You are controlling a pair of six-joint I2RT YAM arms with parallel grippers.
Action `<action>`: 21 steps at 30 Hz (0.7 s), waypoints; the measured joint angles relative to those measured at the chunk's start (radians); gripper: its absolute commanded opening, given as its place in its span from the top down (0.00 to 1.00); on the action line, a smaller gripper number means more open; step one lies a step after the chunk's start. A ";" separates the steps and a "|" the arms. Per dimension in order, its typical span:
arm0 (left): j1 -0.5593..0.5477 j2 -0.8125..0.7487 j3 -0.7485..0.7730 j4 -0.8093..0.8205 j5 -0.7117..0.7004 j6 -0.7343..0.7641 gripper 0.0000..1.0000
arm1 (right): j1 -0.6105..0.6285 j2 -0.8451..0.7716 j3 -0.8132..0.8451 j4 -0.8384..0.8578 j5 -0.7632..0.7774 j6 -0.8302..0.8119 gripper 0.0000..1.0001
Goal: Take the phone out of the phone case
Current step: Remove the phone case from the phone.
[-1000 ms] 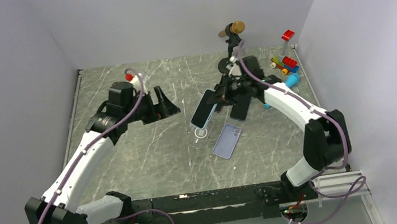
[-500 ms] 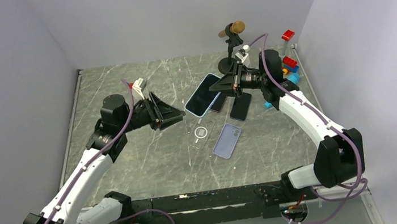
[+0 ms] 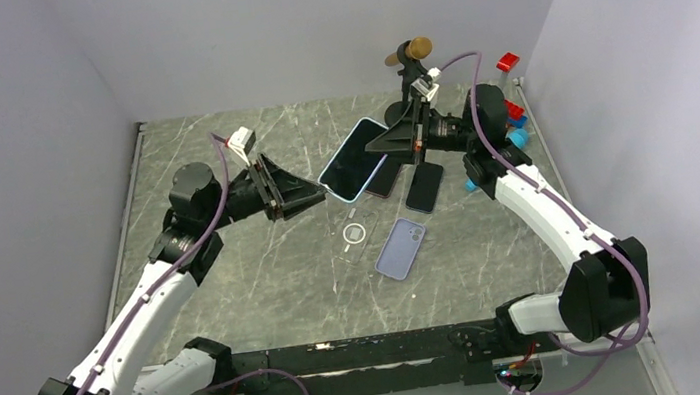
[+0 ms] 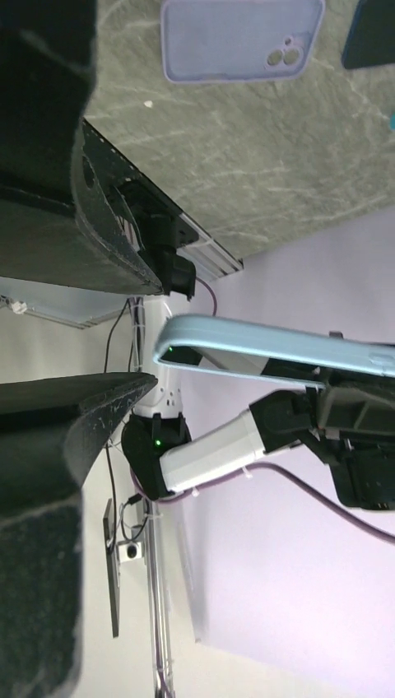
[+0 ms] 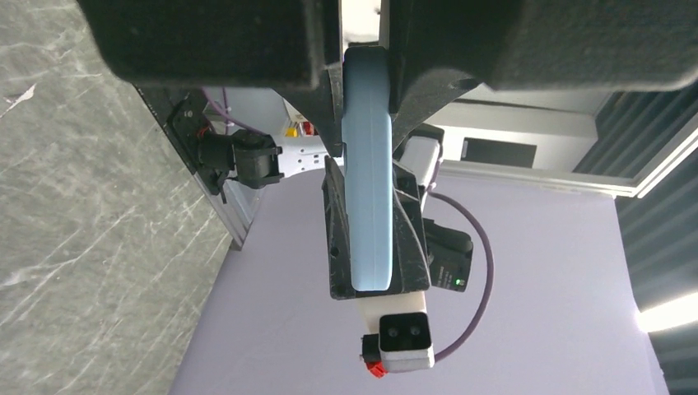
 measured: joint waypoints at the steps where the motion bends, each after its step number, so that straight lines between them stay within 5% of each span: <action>1: 0.000 0.000 0.003 0.010 0.000 -0.010 0.57 | 0.003 0.000 0.000 0.005 -0.002 0.005 1.00; 13: -0.002 0.016 0.037 0.077 0.011 -0.076 0.73 | 0.017 0.000 0.000 0.104 -0.026 0.076 1.00; 19: -0.002 0.036 0.033 0.151 0.027 -0.120 0.98 | 0.015 0.003 0.004 0.142 -0.031 0.102 1.00; 21: -0.002 0.039 0.010 0.225 0.031 -0.153 1.00 | 0.014 0.010 0.012 0.164 -0.039 0.114 1.00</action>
